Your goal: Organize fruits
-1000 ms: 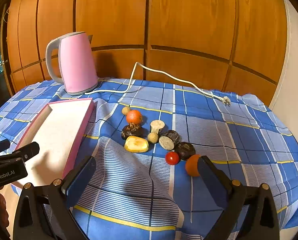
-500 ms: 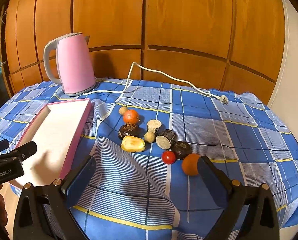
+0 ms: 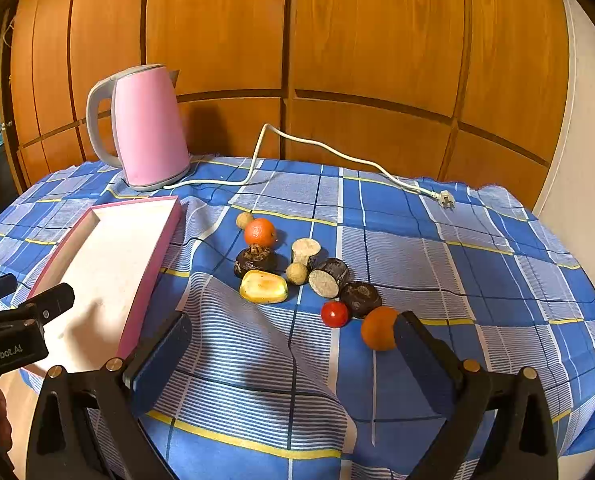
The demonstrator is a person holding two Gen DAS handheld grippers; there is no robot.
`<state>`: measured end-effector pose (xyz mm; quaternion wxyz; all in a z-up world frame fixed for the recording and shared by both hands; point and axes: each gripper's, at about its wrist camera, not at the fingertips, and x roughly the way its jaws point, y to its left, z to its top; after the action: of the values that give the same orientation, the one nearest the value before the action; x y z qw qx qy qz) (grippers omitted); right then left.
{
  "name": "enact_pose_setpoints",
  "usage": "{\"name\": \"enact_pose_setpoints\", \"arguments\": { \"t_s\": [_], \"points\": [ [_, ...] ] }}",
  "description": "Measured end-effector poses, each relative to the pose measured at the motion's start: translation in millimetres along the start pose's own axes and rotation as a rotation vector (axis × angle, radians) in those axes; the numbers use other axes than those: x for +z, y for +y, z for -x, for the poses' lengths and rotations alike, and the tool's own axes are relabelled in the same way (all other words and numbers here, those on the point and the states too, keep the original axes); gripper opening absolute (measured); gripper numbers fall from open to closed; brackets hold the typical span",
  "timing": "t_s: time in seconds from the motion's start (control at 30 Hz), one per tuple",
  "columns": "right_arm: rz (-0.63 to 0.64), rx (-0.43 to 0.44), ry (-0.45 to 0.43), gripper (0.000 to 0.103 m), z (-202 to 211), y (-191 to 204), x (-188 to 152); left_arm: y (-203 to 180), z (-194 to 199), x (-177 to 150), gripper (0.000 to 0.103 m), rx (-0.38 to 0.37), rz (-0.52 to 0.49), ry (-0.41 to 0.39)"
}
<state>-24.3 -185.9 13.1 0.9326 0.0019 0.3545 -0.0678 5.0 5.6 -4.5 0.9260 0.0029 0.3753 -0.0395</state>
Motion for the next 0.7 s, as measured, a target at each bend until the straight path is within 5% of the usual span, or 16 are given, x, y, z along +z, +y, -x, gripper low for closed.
{"name": "enact_pose_setpoints", "arguments": {
  "t_s": [0.7],
  "points": [
    [-0.002, -0.001, 0.005, 0.103, -4.5, -3.4, 1.4, -4.8, -2.2, -1.4, 0.102, -0.020, -0.027, 0.018]
  ]
}}
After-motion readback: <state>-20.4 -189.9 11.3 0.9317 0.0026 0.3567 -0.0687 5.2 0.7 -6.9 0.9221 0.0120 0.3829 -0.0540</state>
